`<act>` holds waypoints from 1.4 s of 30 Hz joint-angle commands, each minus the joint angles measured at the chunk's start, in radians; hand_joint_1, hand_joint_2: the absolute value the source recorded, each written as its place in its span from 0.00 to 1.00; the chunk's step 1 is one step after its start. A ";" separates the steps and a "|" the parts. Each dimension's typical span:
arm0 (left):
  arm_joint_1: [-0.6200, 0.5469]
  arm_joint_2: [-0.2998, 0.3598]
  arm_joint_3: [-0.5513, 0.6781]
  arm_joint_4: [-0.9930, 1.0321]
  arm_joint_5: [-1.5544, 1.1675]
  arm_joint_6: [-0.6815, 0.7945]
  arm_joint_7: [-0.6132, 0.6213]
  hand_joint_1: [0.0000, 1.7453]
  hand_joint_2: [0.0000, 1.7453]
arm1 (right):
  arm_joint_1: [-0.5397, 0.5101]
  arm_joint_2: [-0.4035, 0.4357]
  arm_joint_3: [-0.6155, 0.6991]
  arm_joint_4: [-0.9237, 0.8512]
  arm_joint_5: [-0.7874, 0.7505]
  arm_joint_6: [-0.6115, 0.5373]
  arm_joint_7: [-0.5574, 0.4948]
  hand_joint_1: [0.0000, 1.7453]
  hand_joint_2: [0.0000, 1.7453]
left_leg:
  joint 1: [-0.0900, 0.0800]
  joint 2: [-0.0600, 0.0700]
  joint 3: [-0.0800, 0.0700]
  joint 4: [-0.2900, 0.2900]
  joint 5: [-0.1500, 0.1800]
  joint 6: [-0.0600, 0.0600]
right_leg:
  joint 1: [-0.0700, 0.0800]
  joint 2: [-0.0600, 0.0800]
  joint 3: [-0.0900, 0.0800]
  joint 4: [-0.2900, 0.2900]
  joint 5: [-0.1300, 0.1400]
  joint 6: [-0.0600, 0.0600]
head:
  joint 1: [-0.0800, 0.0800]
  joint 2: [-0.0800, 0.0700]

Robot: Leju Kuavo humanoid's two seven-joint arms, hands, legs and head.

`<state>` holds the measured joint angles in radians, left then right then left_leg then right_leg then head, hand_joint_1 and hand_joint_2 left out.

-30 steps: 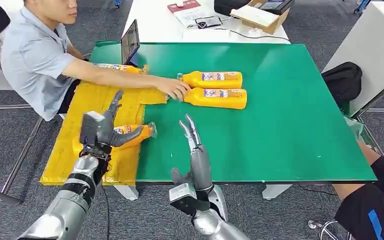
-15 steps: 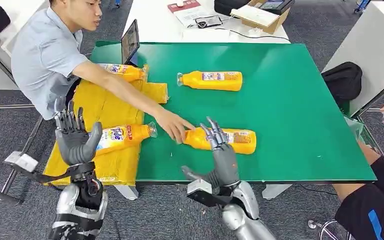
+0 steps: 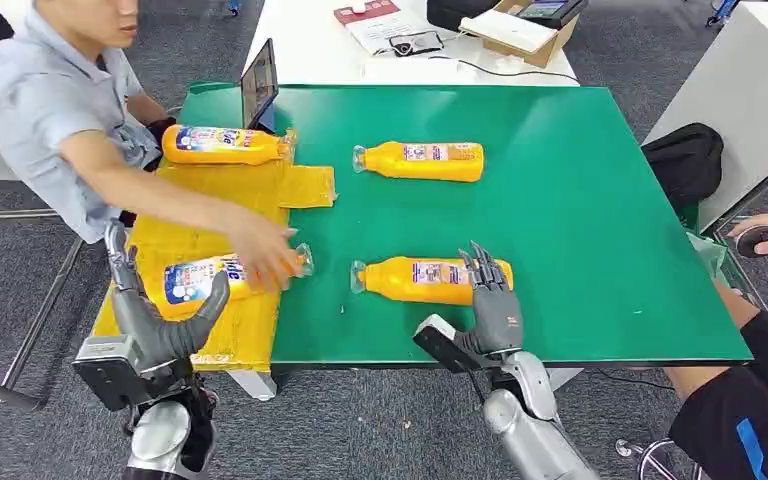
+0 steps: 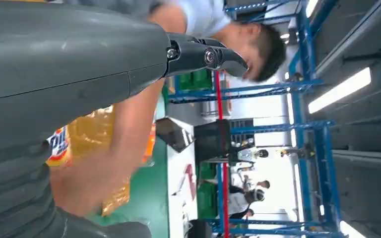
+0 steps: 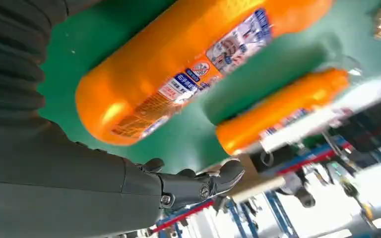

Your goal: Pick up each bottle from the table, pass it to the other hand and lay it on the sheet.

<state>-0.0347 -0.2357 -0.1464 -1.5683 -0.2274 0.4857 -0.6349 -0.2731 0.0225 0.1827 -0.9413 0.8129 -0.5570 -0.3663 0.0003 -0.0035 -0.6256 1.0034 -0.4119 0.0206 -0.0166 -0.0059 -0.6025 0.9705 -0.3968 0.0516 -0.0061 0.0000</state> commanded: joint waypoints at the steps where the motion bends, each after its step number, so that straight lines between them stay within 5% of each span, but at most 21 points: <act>1: -0.036 0.060 -0.058 0.093 0.063 -0.081 0.097 0.00 1.00 | -0.161 0.023 0.004 0.274 0.048 0.084 0.122 0.00 1.00 | 0.000 0.002 0.003 -0.001 -0.001 -0.001 | 0.000 0.002 0.003 -0.001 0.000 -0.002 | 0.000 0.000; 9: -0.094 0.037 -0.051 0.174 0.029 -0.048 0.117 0.00 1.00 | -0.273 0.015 0.039 0.397 0.138 0.061 0.191 0.00 1.00 | 0.000 0.001 0.003 0.000 -0.001 -0.001 | 0.000 0.001 0.003 0.000 -0.001 -0.002 | 0.000 0.000; 17: -0.121 0.049 -0.076 0.211 0.036 -0.087 0.142 0.00 1.00 | -0.382 0.022 0.082 0.561 0.208 0.177 0.290 0.00 1.00 | 0.000 0.001 0.003 0.000 0.000 -0.001 | 0.000 0.001 0.003 0.000 -0.001 -0.002 | 0.000 0.000; 37: -0.151 0.043 -0.047 0.270 0.055 -0.097 0.177 0.00 1.00 | -0.421 0.030 0.093 0.625 0.218 0.356 0.343 0.00 1.00 | 0.001 0.000 0.004 -0.001 0.000 -0.001 | 0.000 0.000 0.004 0.000 0.000 -0.001 | 0.000 0.000; 38: -0.156 0.045 -0.050 0.279 0.061 -0.108 0.175 0.00 1.00 | -0.420 0.028 0.085 0.624 0.205 0.368 0.318 0.88 1.00 | 0.000 0.000 0.003 0.000 0.001 0.000 | 0.000 0.000 0.003 0.000 0.000 -0.001 | 0.000 0.000; 39: -0.159 0.045 -0.051 0.286 0.064 -0.115 0.173 0.00 1.00 | -0.420 0.026 0.084 0.627 0.200 0.376 0.305 1.00 1.00 | 0.001 0.000 0.006 -0.001 0.000 -0.001 | 0.001 -0.001 0.006 -0.001 -0.001 -0.002 | 0.000 0.000; 42: -0.149 0.047 -0.054 0.278 0.080 -0.138 0.168 0.00 1.00 | -0.407 0.029 0.054 0.624 0.146 0.428 0.243 1.00 1.00 | 0.001 -0.001 0.008 -0.001 0.000 -0.001 | 0.001 -0.001 0.008 -0.001 -0.001 -0.002 | 0.000 0.000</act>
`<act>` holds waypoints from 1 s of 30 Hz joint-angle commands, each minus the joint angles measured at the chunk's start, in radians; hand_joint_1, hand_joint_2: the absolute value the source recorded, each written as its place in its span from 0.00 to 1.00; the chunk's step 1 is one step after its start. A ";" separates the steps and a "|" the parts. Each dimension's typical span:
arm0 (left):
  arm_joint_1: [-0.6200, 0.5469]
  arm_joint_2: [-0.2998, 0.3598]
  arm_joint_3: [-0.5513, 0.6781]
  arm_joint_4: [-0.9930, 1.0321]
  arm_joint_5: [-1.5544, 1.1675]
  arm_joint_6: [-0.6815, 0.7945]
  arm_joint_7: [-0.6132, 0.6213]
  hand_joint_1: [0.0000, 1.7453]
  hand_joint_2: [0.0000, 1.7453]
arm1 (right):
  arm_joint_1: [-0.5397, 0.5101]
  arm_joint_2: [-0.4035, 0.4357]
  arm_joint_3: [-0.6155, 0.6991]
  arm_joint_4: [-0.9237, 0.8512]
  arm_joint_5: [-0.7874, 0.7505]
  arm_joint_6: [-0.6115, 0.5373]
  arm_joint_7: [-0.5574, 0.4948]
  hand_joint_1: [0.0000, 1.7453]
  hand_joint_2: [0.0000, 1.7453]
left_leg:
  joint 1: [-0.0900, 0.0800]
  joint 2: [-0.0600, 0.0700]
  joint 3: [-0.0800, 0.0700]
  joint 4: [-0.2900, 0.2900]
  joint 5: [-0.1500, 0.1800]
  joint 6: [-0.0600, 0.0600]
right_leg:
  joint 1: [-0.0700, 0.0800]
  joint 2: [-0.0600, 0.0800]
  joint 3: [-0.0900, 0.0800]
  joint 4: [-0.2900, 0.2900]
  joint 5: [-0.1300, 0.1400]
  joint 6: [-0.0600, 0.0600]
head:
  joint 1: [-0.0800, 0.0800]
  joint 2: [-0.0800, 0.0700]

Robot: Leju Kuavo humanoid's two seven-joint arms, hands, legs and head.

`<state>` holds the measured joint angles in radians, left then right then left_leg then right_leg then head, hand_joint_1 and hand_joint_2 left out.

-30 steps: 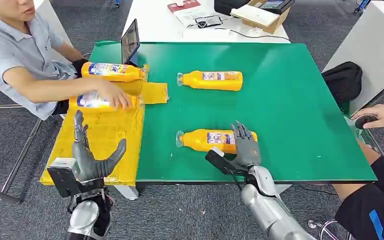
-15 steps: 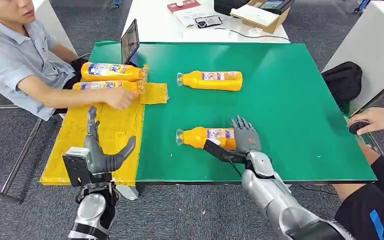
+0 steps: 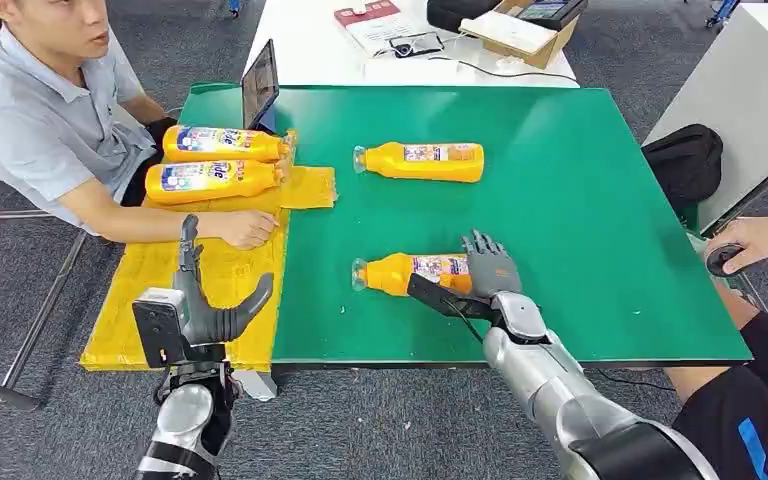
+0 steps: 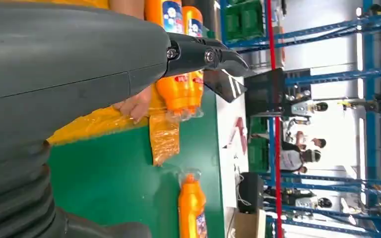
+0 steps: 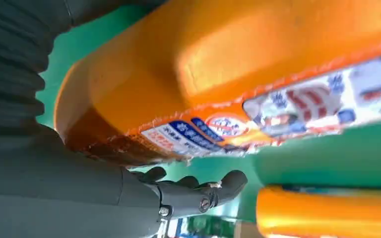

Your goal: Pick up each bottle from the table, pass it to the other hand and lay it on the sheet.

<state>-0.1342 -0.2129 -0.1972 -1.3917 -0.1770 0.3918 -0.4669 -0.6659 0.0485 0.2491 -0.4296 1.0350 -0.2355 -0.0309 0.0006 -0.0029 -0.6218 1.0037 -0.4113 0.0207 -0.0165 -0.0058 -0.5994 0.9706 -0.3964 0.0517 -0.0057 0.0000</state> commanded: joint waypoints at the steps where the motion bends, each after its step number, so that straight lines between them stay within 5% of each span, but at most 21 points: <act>1: -0.041 0.027 -0.008 0.095 0.045 -0.067 0.005 0.00 1.00 | -0.005 0.002 -0.025 0.110 -0.106 0.147 -0.114 1.00 1.00 | 0.001 -0.001 0.004 -0.001 0.000 -0.001 | 0.001 -0.001 0.005 -0.001 -0.001 -0.002 | 0.000 0.000; 9: 0.005 0.032 -0.014 0.107 0.204 -0.259 0.069 0.00 1.00 | 0.024 -0.017 -0.035 0.117 -0.170 0.257 -0.129 1.00 1.00 | 0.001 -0.002 0.013 -0.003 -0.001 -0.002 | 0.002 -0.002 0.013 -0.004 -0.001 -0.002 | 0.000 0.000; 17: 0.009 0.039 -0.032 0.155 0.254 -0.337 0.061 0.00 1.00 | 0.115 0.004 -0.164 0.016 -0.469 0.420 -0.435 1.00 1.00 | 0.002 0.000 0.019 -0.004 -0.003 -0.004 | 0.003 0.000 0.016 -0.005 -0.001 -0.004 | 0.000 0.000; 20: 0.039 0.028 -0.023 0.123 0.275 -0.353 0.061 0.00 1.00 | 0.194 0.064 -0.199 -0.180 -0.616 0.303 -0.478 1.00 1.00 | 0.003 0.005 0.022 -0.005 -0.005 -0.005 | 0.003 0.004 0.018 -0.005 -0.001 -0.005 | 0.000 0.000; 24: 0.051 0.028 -0.025 0.106 0.275 -0.354 0.062 0.00 1.00 | 0.224 0.064 -0.159 -0.271 -0.647 0.298 -0.419 1.00 1.00 | 0.003 0.010 0.023 -0.002 -0.007 -0.004 | 0.004 0.009 0.019 -0.002 -0.001 -0.004 | 0.000 0.000; 30: 0.084 -0.003 -0.090 0.156 0.294 -0.400 0.148 0.00 1.00 | 0.389 0.121 -0.165 -0.704 -0.791 0.019 -0.530 1.00 1.00 | 0.002 0.008 0.017 -0.001 -0.007 -0.004 | 0.003 0.006 0.014 -0.001 -0.003 -0.004 | 0.000 0.000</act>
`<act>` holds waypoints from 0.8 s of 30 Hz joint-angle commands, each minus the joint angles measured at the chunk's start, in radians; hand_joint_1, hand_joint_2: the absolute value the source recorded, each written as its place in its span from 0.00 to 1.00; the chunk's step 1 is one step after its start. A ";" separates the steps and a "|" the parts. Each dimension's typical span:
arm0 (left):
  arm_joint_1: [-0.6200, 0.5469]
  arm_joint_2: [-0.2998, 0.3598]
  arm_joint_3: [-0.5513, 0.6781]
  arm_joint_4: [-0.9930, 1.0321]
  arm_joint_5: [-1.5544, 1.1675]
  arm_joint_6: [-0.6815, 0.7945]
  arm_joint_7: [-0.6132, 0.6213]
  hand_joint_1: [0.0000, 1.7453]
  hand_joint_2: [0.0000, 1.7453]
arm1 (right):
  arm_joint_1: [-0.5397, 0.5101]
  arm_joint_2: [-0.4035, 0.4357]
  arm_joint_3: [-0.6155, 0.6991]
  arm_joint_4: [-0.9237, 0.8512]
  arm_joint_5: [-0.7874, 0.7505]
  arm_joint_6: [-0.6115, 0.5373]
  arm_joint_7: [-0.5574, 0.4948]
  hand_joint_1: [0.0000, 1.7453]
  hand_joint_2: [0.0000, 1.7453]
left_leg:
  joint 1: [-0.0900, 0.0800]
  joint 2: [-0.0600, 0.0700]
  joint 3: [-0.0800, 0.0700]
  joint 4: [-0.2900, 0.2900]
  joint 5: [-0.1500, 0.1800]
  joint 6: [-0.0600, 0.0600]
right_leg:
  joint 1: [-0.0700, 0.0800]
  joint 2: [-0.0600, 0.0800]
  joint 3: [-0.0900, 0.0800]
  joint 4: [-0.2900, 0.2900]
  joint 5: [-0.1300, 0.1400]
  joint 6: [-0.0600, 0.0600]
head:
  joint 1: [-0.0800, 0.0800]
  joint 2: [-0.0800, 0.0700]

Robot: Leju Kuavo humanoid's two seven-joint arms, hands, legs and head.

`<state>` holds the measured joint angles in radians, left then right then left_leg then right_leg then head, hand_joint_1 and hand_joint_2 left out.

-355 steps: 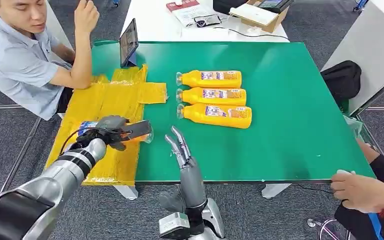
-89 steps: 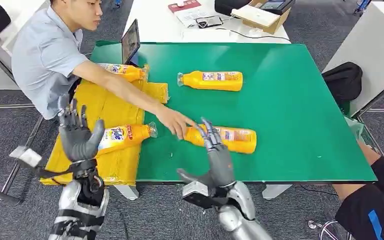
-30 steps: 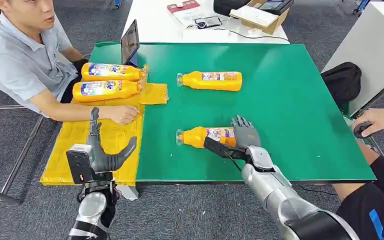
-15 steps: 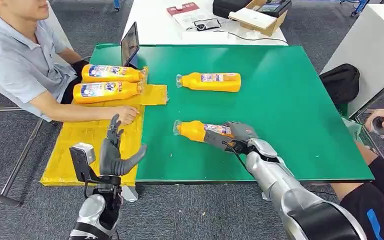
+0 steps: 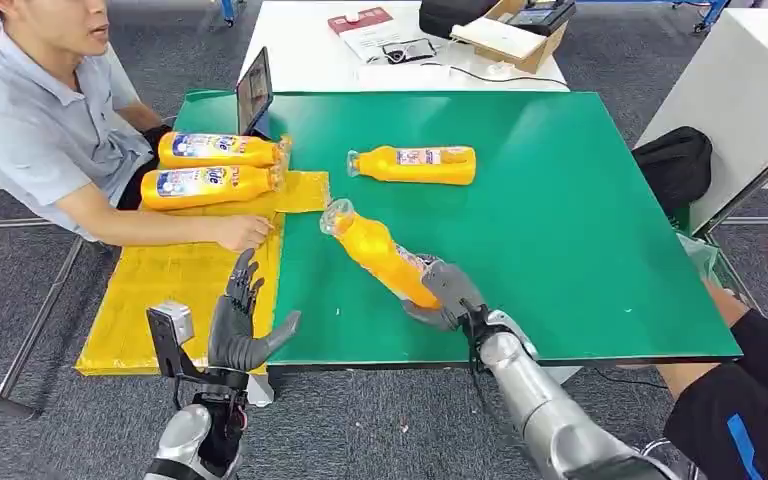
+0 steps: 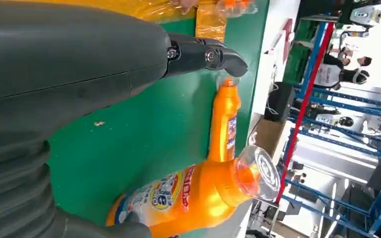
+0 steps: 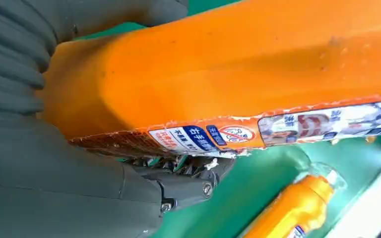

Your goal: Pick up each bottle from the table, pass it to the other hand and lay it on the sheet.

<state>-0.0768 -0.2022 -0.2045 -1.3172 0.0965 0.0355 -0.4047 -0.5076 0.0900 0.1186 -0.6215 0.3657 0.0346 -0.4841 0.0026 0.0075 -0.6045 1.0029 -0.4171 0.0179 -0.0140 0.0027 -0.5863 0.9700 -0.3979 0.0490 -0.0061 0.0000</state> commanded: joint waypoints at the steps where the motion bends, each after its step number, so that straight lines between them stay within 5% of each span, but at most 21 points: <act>1: 0.028 -0.029 -0.095 0.109 0.038 -0.030 0.071 0.00 1.00 | 0.256 0.082 -0.011 -0.579 -0.127 -0.284 -0.066 1.00 1.00 | 0.000 -0.004 0.000 0.000 -0.001 -0.001 | 0.001 -0.004 0.001 0.000 -0.003 -0.002 | 0.000 0.000; 16: -0.017 -0.002 -0.204 0.041 0.129 -0.078 0.021 0.00 1.00 | 0.207 0.098 0.447 -0.273 0.122 -0.378 -0.151 1.00 1.00 | 0.001 -0.004 -0.013 0.000 -0.001 0.000 | 0.001 -0.002 -0.010 0.000 -0.002 -0.002 | 0.000 0.000; 24: -0.022 -0.008 -0.184 -0.001 0.152 -0.042 -0.009 0.00 1.00 | 0.217 0.111 0.509 -0.187 0.115 -0.386 -0.162 1.00 1.00 | 0.001 -0.007 -0.012 0.000 -0.001 0.000 | 0.001 -0.004 -0.009 -0.001 -0.003 -0.002 | 0.000 0.000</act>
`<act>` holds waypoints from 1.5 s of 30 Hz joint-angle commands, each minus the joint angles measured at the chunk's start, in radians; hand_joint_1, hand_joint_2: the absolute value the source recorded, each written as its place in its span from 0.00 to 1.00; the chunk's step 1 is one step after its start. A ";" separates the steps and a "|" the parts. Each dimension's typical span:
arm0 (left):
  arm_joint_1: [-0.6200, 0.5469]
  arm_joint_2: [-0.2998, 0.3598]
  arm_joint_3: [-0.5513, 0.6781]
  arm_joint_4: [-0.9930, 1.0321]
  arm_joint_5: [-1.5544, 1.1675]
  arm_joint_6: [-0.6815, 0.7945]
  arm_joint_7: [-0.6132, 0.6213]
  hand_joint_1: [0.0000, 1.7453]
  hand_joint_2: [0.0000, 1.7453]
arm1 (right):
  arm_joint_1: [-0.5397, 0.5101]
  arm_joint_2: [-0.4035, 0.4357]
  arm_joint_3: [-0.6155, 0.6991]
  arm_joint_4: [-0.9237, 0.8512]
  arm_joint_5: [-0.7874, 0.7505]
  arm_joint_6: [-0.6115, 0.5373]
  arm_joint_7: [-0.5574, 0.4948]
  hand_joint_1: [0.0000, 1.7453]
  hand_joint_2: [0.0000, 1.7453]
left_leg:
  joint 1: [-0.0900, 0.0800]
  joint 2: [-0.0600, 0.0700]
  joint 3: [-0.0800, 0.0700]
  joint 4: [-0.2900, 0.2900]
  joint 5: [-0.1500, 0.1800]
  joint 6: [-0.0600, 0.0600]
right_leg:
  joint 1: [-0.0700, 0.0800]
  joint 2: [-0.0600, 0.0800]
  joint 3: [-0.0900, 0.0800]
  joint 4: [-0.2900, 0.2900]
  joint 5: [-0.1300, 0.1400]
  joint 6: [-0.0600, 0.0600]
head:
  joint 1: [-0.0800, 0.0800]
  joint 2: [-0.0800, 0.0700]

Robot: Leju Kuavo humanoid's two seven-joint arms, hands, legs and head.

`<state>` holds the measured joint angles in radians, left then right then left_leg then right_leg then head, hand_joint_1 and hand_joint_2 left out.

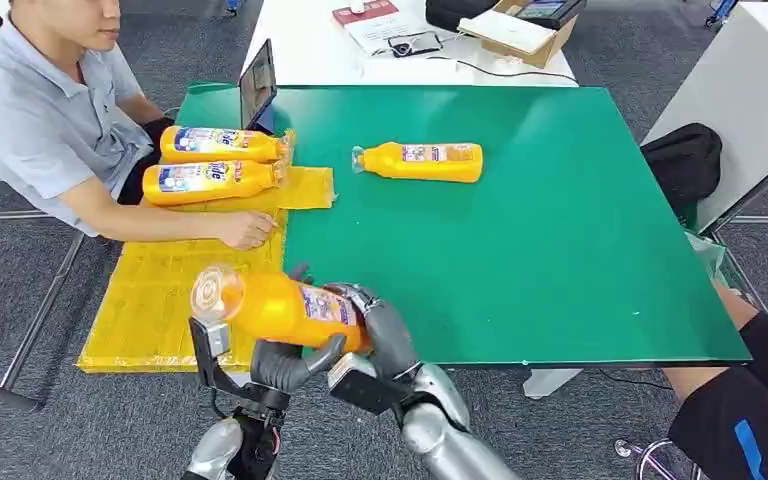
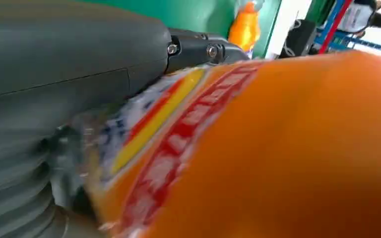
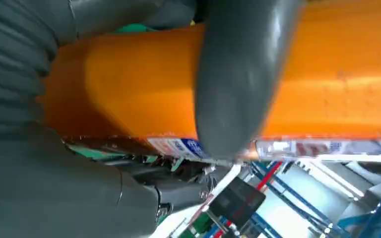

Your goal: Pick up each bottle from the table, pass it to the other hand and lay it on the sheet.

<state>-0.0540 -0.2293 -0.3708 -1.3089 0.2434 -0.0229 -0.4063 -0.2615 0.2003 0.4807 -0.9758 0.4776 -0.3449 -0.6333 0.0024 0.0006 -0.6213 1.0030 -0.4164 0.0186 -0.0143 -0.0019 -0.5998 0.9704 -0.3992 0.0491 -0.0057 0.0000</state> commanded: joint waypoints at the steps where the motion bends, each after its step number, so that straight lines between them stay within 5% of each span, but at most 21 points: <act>1: -0.045 0.019 -0.017 -0.009 0.005 0.017 -0.008 0.00 1.00 | -0.029 0.001 0.147 0.168 0.003 -0.007 -0.013 1.00 1.00 | 0.001 0.001 0.004 -0.001 -0.001 -0.001 | 0.001 0.000 0.004 -0.001 -0.001 -0.002 | 0.000 0.000; 8: -0.055 -0.003 -0.002 -0.008 0.107 -0.012 -0.014 0.03 1.00 | -0.038 0.022 0.183 0.203 -0.030 0.014 -0.023 1.00 1.00 | 0.001 -0.001 0.004 0.000 -0.001 -0.001 | 0.001 -0.001 0.004 -0.001 -0.002 -0.002 | 0.000 0.000; 9: -0.056 -0.007 0.004 -0.015 0.122 -0.015 -0.021 1.00 1.00 | -0.037 0.027 0.189 0.207 -0.035 0.019 -0.023 1.00 1.00 | 0.001 -0.001 0.005 0.000 -0.002 -0.002 | 0.001 -0.002 0.005 0.000 -0.002 -0.003 | 0.000 0.000; 20: -0.045 -0.013 0.031 -0.054 0.163 -0.013 -0.034 1.00 1.00 | -0.016 0.029 0.192 0.203 -0.070 0.041 -0.003 1.00 1.00 | 0.001 -0.002 0.005 0.000 -0.002 -0.001 | 0.001 -0.003 0.005 -0.001 -0.003 -0.002 | 0.000 0.000; 21: -0.043 -0.013 0.033 -0.057 0.166 -0.012 -0.034 1.00 1.00 | -0.013 0.032 0.191 0.202 -0.073 0.037 0.002 0.74 1.00 | 0.001 -0.002 0.003 0.000 -0.001 -0.001 | 0.001 -0.003 0.003 -0.001 -0.002 -0.001 | 0.000 0.000; 22: -0.040 -0.015 0.038 -0.060 0.169 -0.009 -0.031 1.00 1.00 | -0.006 0.039 0.183 0.195 -0.085 0.032 0.010 0.00 1.00 | 0.002 -0.003 0.005 0.000 -0.002 -0.001 | 0.002 -0.003 0.005 0.000 -0.003 -0.002 | 0.000 0.000; 23: -0.037 -0.017 0.040 -0.063 0.170 -0.008 -0.030 1.00 1.00 | -0.003 0.041 0.185 0.186 -0.087 0.029 0.013 0.00 1.00 | 0.001 -0.002 0.004 0.000 -0.001 -0.001 | 0.001 -0.003 0.004 -0.001 -0.002 -0.002 | 0.000 0.000; 24: -0.036 -0.020 0.042 -0.063 0.174 -0.007 -0.028 1.00 1.00 | 0.001 0.043 0.184 0.174 -0.086 0.010 0.016 0.00 0.00 | 0.001 -0.002 0.002 0.000 -0.001 -0.001 | 0.001 -0.003 0.002 -0.001 -0.002 -0.001 | 0.000 0.000; 32: -0.113 0.012 0.049 0.143 0.033 0.209 -0.006 1.00 1.00 | 0.057 0.009 0.218 0.012 -0.068 -0.095 0.012 0.00 0.00 | 0.001 -0.006 0.006 -0.001 -0.002 -0.002 | 0.001 -0.006 0.007 0.000 -0.004 -0.003 | -0.001 0.000; 36: -0.173 0.064 0.061 0.218 -0.251 0.399 -0.063 1.00 1.00 | 0.073 -0.018 0.233 -0.073 -0.032 -0.159 0.003 0.00 0.00 | 0.001 -0.002 0.005 0.000 -0.002 -0.001 | 0.001 -0.002 0.004 0.000 -0.003 -0.002 | 0.000 0.000; 45: -0.320 0.102 0.097 0.434 -0.649 0.583 -0.029 1.00 1.00 | 0.060 -0.023 0.200 -0.120 -0.032 -0.176 -0.008 0.00 0.00 | 0.000 -0.002 0.004 -0.001 0.000 -0.001 | 0.001 -0.002 0.004 0.000 -0.001 -0.002 | -0.001 0.000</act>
<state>-0.2091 -0.1855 -0.3048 -1.1492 -0.2337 0.4785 -0.4529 -0.1836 0.2125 0.6622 -1.0364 0.4559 -0.5173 -0.6382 0.0025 -0.0002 -0.6221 1.0031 -0.4162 0.0184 -0.0142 -0.0022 -0.6013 0.9707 -0.3991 0.0489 -0.0069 0.0000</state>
